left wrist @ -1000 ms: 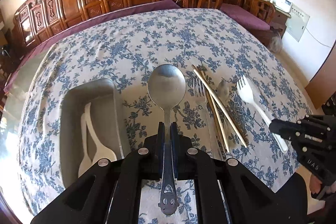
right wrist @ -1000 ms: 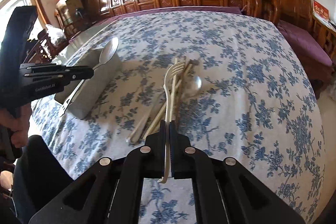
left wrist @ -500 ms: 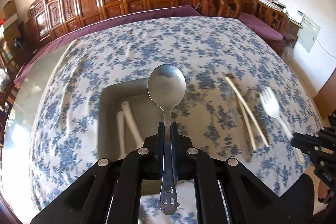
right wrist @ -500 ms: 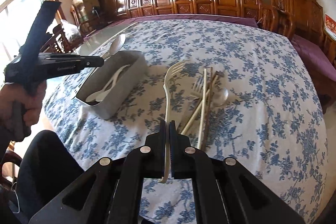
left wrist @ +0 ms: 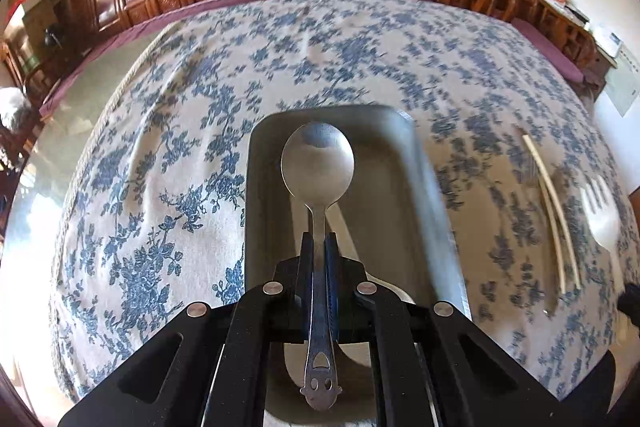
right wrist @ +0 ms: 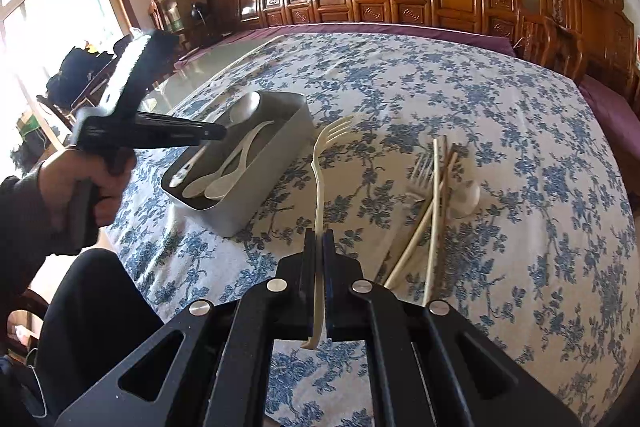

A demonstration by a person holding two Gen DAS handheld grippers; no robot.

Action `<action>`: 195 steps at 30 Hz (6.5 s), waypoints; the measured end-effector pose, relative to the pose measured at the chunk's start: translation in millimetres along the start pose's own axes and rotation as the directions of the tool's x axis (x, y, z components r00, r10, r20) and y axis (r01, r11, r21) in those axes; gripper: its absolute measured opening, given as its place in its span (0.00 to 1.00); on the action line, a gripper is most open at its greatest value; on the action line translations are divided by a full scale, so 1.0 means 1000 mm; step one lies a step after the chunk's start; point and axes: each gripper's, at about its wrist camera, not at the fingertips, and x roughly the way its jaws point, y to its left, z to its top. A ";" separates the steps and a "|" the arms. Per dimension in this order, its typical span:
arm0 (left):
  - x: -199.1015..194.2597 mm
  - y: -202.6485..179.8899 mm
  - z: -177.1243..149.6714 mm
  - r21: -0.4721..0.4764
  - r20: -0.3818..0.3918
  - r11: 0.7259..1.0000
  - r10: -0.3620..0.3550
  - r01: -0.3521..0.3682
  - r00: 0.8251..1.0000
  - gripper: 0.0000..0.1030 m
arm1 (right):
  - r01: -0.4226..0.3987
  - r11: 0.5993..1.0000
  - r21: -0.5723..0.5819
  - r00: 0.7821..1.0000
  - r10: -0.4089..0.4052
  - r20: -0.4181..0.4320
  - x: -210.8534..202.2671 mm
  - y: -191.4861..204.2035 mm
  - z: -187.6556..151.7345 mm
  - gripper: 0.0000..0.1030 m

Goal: Organize utensils
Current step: 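Carry the metal spoon into the grey tray and open the left tool, then lower the white fork into the grey tray and open the right tool, then grasp the wooden chopsticks from the pile with the right tool, then grasp the metal fork with the left tool while the right tool holds a chopstick raised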

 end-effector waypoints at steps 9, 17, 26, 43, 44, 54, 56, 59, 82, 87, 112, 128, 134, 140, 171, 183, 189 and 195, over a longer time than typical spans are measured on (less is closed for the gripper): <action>0.030 -0.007 0.001 0.019 -0.051 1.000 0.015 -0.014 0.999 0.05 | -0.007 1.000 0.014 0.999 0.007 -0.037 0.017 0.000 -0.007 0.04; 0.015 -0.006 0.003 0.032 -0.033 0.999 -0.021 0.022 0.999 0.06 | -0.003 1.000 0.026 0.999 0.004 -0.044 0.021 0.007 -0.003 0.05; -0.039 0.031 -0.009 0.026 0.058 0.999 -0.047 0.046 0.997 0.06 | -0.022 1.000 0.000 1.000 0.022 -0.021 0.026 0.042 0.026 0.05; -0.086 0.096 -0.026 -0.034 0.133 0.998 -0.042 0.046 0.990 0.07 | -0.012 1.000 -0.027 0.993 0.008 -0.115 0.118 0.110 0.083 0.04; -0.087 0.099 -0.026 -0.037 0.135 0.998 -0.041 0.046 0.990 0.07 | 0.000 0.999 -0.033 0.992 -0.004 -0.122 0.124 0.113 0.084 0.04; -0.088 0.108 -0.029 -0.046 0.136 0.998 -0.028 0.035 0.990 0.12 | 0.031 0.999 -0.009 0.987 -0.032 -0.158 0.158 0.116 0.093 0.05; -0.087 0.108 -0.030 -0.045 0.134 0.999 -0.025 0.031 0.991 0.12 | 0.029 1.000 -0.009 0.989 -0.030 -0.146 0.158 0.117 0.092 0.05; -0.085 0.108 -0.032 -0.046 0.129 0.999 -0.020 0.026 0.991 0.12 | 0.012 1.000 -0.003 0.992 -0.012 -0.127 0.154 0.117 0.092 0.06; -0.088 0.023 -0.028 0.037 0.159 0.997 -0.069 0.064 0.985 0.75 | 0.175 0.982 0.073 0.982 -0.179 0.053 0.030 -0.033 0.036 0.12; -0.083 -0.010 -0.030 0.040 0.155 0.994 -0.105 0.100 0.982 0.79 | 0.208 0.970 0.122 0.976 -0.213 0.032 0.034 -0.075 0.013 0.12; -0.058 -0.102 -0.060 0.130 0.094 0.982 -0.148 0.135 0.985 0.79 | 0.135 0.984 0.119 0.988 -0.125 -0.088 0.074 -0.086 -0.011 0.12; -0.058 -0.115 -0.061 0.157 0.082 0.980 -0.136 0.122 0.987 0.79 | 0.146 0.982 0.121 0.987 -0.135 -0.092 0.076 -0.086 -0.011 0.06; -0.048 -0.123 -0.054 0.151 0.064 0.979 -0.146 0.135 0.987 0.79 | 0.118 0.979 0.164 0.993 -0.118 -0.008 0.053 -0.095 -0.003 0.06; -0.031 -0.141 -0.041 0.152 0.042 0.977 -0.156 0.148 0.987 0.79 | 0.140 0.966 0.215 0.987 -0.154 0.049 0.031 -0.117 -0.001 0.06; 0.051 -0.209 0.007 0.145 -0.107 0.972 -0.172 0.187 0.979 0.16 | 0.156 0.954 0.257 0.984 -0.173 0.046 0.029 -0.139 -0.004 0.06; 0.052 -0.214 0.008 0.189 -0.111 0.970 -0.131 0.150 0.985 0.14 | 0.154 0.957 0.247 0.984 -0.170 0.047 0.031 -0.134 -0.003 0.06; 0.052 -0.210 0.008 0.184 -0.114 0.969 -0.143 0.163 0.983 0.06 | 0.151 0.957 0.249 0.984 -0.169 0.050 0.031 -0.135 -0.002 0.06; 0.036 -0.204 -0.005 0.211 -0.080 0.964 -0.149 0.163 0.986 0.05 | 0.145 0.960 0.238 0.985 -0.163 0.058 0.030 -0.130 0.001 0.06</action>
